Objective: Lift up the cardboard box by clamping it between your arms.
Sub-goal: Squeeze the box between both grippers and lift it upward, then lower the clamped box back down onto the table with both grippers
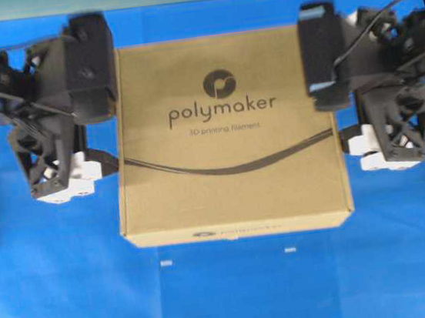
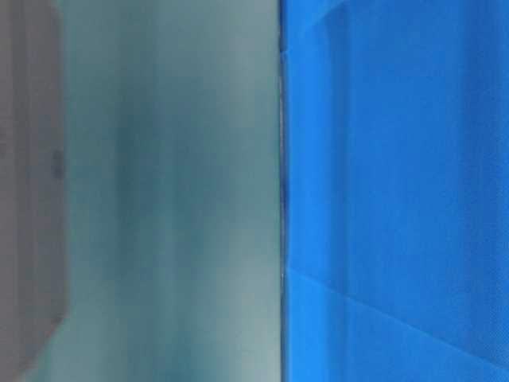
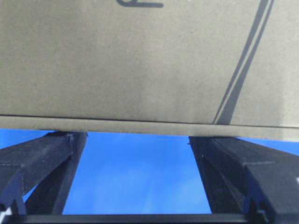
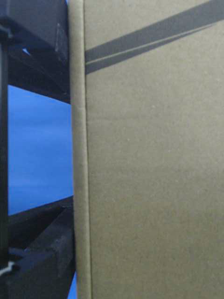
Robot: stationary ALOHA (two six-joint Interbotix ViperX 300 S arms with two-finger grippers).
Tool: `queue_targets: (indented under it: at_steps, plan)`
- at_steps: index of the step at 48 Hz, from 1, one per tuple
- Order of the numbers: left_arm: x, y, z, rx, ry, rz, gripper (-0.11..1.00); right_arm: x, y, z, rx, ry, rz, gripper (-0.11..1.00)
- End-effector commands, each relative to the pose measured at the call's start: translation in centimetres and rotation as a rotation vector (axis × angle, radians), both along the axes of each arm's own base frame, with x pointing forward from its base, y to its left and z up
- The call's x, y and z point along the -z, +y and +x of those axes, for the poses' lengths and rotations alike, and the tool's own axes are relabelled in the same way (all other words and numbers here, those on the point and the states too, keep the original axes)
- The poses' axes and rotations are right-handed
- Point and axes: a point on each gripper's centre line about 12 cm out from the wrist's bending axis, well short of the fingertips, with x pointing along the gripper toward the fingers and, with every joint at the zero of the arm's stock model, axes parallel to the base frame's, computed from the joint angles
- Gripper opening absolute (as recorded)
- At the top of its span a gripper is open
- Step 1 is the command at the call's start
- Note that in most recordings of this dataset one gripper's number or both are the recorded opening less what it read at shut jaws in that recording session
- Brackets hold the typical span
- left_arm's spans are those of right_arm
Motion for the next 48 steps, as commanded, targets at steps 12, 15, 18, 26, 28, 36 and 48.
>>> queue_targets:
  at_steps: [12,15,18,26,28,36,48]
  plan:
    - [-2.8,0.5,1.5,-0.016,-0.044,0.004,0.85,-2.8,0.3,0.9,0.001,-0.071,0.011,1.0]
    - [-2.8,0.5,1.6,-0.015,-0.043,0.005,0.85,-2.7,0.2,0.8,0.004,-0.068,0.011,1.0]
    - [-2.8,0.6,1.6,-0.018,-0.043,0.006,0.85,-2.6,0.1,0.8,0.006,-0.065,0.011,1.0]
    - [-2.9,0.9,1.5,-0.025,-0.046,0.005,0.85,-2.4,0.1,0.8,0.009,-0.056,0.012,1.0]
    - [-2.8,0.9,1.5,-0.025,-0.043,0.005,0.85,-2.3,0.0,0.7,0.012,-0.05,0.012,1.0]
    - [-2.8,1.1,1.5,-0.033,-0.046,0.007,0.85,-1.8,-0.3,0.6,0.016,-0.031,0.01,1.0]
    - [-0.3,1.8,1.9,-0.049,-0.009,0.005,0.85,1.1,-1.3,0.8,0.042,-0.008,0.006,1.0]
